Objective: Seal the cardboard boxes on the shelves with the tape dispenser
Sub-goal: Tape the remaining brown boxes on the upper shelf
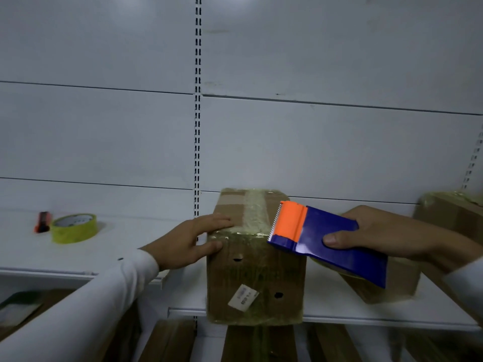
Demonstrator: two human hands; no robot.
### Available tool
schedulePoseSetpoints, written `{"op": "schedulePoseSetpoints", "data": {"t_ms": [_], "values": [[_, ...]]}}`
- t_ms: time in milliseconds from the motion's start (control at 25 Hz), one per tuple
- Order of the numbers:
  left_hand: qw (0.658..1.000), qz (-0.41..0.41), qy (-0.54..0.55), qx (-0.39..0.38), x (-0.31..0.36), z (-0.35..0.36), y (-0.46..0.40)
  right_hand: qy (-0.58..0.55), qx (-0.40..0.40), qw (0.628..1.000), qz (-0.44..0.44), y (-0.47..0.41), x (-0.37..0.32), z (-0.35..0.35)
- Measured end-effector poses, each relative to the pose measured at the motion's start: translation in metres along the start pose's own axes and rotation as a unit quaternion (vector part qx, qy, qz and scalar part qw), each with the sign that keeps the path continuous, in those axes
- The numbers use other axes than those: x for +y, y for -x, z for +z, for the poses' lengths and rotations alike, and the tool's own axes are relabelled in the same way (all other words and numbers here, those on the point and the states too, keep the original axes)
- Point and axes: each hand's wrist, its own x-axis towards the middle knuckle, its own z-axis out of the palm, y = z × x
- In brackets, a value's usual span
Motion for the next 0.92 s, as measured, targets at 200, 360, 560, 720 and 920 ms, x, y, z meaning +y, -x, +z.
{"op": "schedulePoseSetpoints", "data": {"t_ms": [200, 360, 560, 720, 920], "values": [[0.999, -0.016, -0.035, -0.001, 0.008, 0.004, -0.010, 0.040, -0.006, 0.999, -0.012, -0.008, -0.012, 0.016], [0.994, -0.020, 0.073, 0.076, 0.032, -0.005, -0.008, 0.060, -0.028, 0.997, -0.028, -0.006, -0.017, 0.021], [0.971, -0.003, 0.234, -0.043, 0.054, -0.004, -0.007, 0.033, -0.050, 0.997, -0.055, -0.011, -0.021, 0.028], [0.940, -0.037, 0.337, -0.037, 0.048, 0.001, -0.004, 0.041, -0.053, 0.996, -0.063, -0.016, -0.025, 0.032], [0.913, -0.067, 0.398, -0.051, 0.038, 0.006, 0.000, 0.041, -0.090, 0.993, -0.068, -0.024, -0.033, 0.038]]}}
